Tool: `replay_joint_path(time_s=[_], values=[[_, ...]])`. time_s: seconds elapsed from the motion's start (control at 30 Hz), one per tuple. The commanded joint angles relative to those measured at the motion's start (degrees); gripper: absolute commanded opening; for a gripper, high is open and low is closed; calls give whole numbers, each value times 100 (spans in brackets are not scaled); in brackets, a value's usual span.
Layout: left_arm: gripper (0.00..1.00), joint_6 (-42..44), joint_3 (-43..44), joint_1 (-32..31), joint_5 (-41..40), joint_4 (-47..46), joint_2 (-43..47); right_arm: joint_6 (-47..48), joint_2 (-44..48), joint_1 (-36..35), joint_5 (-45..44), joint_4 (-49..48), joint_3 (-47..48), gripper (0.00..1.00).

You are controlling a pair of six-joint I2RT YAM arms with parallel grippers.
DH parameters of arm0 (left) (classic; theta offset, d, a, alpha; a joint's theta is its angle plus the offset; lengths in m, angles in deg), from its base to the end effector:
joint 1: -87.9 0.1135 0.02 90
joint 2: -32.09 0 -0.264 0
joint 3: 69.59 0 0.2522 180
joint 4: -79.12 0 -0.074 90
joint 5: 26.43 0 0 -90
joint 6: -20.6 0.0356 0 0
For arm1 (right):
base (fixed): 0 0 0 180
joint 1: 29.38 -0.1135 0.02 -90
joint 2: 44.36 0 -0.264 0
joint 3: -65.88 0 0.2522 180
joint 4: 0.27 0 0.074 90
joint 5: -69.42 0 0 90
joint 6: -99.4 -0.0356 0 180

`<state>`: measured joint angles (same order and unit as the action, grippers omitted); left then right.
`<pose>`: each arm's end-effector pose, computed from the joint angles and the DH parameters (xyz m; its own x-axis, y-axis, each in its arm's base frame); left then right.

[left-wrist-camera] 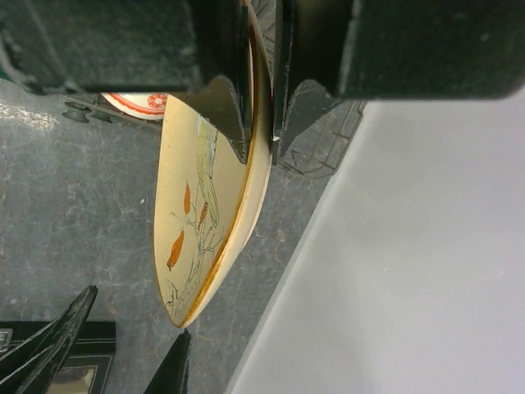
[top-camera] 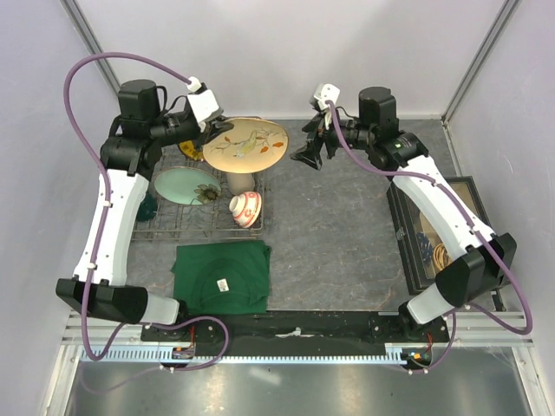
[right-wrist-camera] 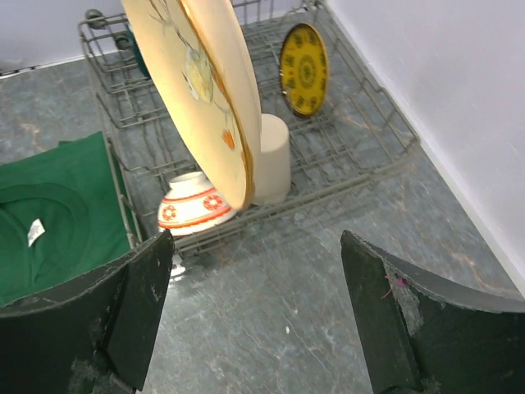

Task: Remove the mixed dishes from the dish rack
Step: Place the plate at the center of the board.

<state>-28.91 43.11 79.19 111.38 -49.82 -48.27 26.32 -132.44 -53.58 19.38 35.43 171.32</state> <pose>0.2744 -0.0687 0.4773 0.2752 0.3990 -0.8747 0.8109 0.3925 0.4341 0.3081 0.1635 0.4207 -0.0213 -0.2541 -0.9669 -0.9161 0.3922 -0.0829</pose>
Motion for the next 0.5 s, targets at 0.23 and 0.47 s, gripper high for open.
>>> replay_joint_path(time_s=[0.23,0.47], values=[[2,-270,-278,-140,466,-926,530,-58,-561,-453,398,-93,772,83],[2,-322,-401,-175,571,-926,644,-85,-834,-664,416,-84,975,66]])
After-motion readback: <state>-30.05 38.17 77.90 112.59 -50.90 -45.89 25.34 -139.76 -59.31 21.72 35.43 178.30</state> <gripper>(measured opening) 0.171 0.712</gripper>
